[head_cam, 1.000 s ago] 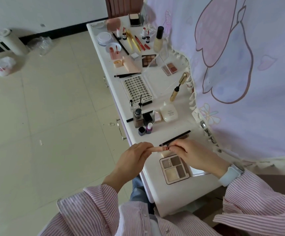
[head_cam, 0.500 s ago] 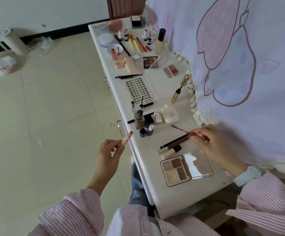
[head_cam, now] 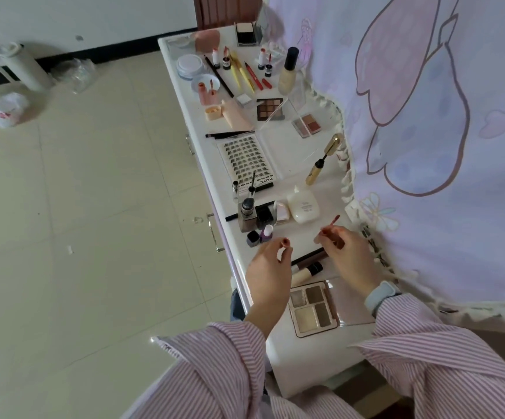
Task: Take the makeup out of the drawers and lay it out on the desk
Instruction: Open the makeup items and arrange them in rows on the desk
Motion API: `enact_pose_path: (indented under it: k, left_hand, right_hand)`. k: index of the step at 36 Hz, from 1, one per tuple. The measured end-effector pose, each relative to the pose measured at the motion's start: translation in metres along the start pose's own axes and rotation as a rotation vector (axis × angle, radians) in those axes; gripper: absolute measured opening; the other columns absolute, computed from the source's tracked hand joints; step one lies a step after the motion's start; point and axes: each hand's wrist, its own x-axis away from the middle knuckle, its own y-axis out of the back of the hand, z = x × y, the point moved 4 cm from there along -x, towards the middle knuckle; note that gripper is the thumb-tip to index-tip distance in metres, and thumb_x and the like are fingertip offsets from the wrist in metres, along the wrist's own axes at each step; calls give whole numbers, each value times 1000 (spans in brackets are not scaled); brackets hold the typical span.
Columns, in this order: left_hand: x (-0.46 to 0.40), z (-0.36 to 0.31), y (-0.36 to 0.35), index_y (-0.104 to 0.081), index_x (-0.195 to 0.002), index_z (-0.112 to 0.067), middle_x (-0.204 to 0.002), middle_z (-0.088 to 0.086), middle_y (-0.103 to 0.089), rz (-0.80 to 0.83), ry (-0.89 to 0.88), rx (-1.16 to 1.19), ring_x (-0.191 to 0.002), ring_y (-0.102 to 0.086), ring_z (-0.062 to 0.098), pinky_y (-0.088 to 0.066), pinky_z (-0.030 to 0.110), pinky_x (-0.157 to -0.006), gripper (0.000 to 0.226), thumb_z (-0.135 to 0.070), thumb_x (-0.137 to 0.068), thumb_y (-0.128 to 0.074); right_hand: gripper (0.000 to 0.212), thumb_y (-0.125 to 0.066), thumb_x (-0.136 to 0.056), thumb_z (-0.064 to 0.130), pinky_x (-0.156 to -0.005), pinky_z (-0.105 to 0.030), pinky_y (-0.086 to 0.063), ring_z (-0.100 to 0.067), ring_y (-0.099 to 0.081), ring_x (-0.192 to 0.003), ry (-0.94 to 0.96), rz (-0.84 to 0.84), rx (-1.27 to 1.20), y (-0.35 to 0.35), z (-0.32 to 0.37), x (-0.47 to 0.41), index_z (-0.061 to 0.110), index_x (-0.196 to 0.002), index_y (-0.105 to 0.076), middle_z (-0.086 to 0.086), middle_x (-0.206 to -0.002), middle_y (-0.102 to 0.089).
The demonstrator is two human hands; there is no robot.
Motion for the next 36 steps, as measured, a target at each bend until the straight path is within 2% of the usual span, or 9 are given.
enact_pose_path:
  k: [2,6,10,16,20,25,29,36]
  left_hand:
    - [-3,-5,-9,-66,-107,-15,-100,-1,-68,12,-19,-40,-76,-61,18,-38,20,-59,21,-25,-94,-53]
    - [-12,-2,-24,-64,-112,-13,-104,5,-66,58,19,-91,-88,-60,22,-43,29,-69,25,-25,-96,-49]
    - [-15,1,-35,-61,-117,-14,-112,5,-64,99,68,-122,-94,-60,23,-44,31,-75,26,-24,-97,-47]
    - [-20,-6,-42,-60,-117,-10,-113,8,-63,95,68,-112,-93,-60,25,-34,25,-69,27,-22,-97,-46]
    - [-25,-5,-43,-62,-114,-9,-109,10,-65,72,71,-90,-93,-60,26,-38,29,-70,29,-26,-98,-45]
    - [-27,-9,-45,-60,-120,-14,-118,8,-62,73,97,-67,-101,-59,26,-42,32,-75,28,-24,-97,-46]
    - [-28,-8,-46,-59,-115,-12,-109,8,-64,70,126,-57,-92,-60,27,-45,37,-72,24,-22,-96,-47]
    - [-30,-5,-46,-57,-116,-14,-110,6,-63,89,134,-63,-92,-60,25,-46,35,-73,23,-20,-96,-48]
  right_hand:
    - [18,-61,-87,27,-85,-33,-48,-15,-61,-90,-1,3,49,-2,-1,-5,15,-97,-68,2,-93,-68]
    - [21,-56,-88,32,-79,-36,-49,-16,-60,-90,29,18,196,-5,1,-14,18,-100,-67,2,-95,-68]
    - [20,-57,-88,30,-79,-39,-50,-17,-59,-93,34,43,219,-4,1,-24,18,-100,-66,4,-94,-68]
    - [17,-59,-88,30,-79,-38,-50,-18,-60,-94,61,114,248,-7,-3,-29,20,-100,-66,4,-95,-70]
    - [22,-56,-91,28,-78,-28,-43,-17,-57,-98,68,140,301,-10,5,-28,18,-109,-64,3,-102,-67]
    - [20,-59,-89,25,-82,-39,-49,-22,-58,-97,69,122,216,-20,5,-31,16,-105,-65,-3,-99,-69]
    - [21,-58,-90,26,-80,-40,-49,-22,-57,-96,63,120,210,-22,3,-31,16,-107,-65,-3,-99,-69]
    - [19,-57,-90,26,-80,-41,-49,-20,-56,-95,62,133,190,-26,0,-30,19,-106,-64,0,-99,-69]
